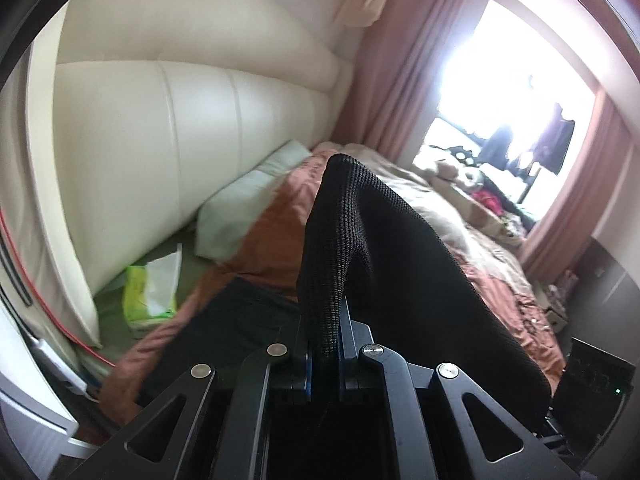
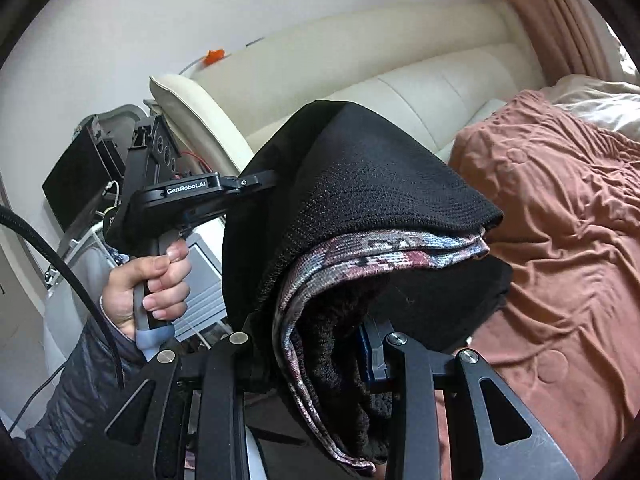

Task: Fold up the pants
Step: 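Lift the folded shorts with both tools and carry them toward the bed's headboard, then lower the shorts onto the bed corner and open both tools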

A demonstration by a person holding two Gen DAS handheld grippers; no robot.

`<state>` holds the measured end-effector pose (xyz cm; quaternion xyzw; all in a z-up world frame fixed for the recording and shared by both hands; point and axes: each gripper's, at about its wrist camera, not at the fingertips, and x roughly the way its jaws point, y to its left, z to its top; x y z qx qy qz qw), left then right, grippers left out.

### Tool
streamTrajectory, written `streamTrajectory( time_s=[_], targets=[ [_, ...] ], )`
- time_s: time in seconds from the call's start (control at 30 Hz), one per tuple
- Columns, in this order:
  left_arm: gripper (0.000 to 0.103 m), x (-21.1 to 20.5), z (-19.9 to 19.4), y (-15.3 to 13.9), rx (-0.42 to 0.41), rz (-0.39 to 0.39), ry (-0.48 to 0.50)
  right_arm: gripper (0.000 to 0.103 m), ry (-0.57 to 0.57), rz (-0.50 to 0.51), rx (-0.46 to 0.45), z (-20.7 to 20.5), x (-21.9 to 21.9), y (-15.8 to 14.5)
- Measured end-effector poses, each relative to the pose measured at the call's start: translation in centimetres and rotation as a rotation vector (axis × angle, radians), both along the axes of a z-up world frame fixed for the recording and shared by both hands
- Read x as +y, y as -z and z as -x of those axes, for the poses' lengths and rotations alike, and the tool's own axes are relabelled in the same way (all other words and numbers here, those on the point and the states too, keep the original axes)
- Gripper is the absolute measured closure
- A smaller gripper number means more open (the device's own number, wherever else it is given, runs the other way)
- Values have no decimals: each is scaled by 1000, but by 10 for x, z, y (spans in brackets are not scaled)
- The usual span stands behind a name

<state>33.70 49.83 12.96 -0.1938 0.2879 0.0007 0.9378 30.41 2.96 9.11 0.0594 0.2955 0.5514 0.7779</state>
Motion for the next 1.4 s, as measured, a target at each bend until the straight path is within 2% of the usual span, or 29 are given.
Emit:
streamTrajectory(
  time_s=[0.27,0.5,0.6,0.77,1.0,1.07,1.1,1.17,1.23,1.33,1.4],
  targets=[
    [95,34,-24,26,62,-32,-72,75,-53,-6,91,-26,51,27],
    [95,49,-69,64,122,-36,-100,75,-59,-3,184,-68,80,64],
    [95,58,-92,83,156,-19,-115,75,-50,-1,203,-90,85,76],
    [95,58,-128,102,208,-35,-121,75,-50,-6,233,-122,92,93],
    [95,55,-179,137,295,-89,-117,75,-20,-9,283,-149,90,125],
    [94,51,-192,153,349,-113,-109,72,-17,-7,308,-153,90,136],
    [93,51,-197,163,391,-119,-119,71,-19,-6,333,-156,90,141],
    [83,55,-200,172,426,-122,-153,67,-33,-19,393,-163,90,153],
    [70,61,-196,176,438,-92,-190,59,-41,-32,420,-168,89,159],
    [66,62,-191,169,422,-96,-200,57,-51,-50,456,-173,90,160],
    [58,61,-184,162,411,-121,-211,57,-45,-53,454,-181,92,158]
  ],
)
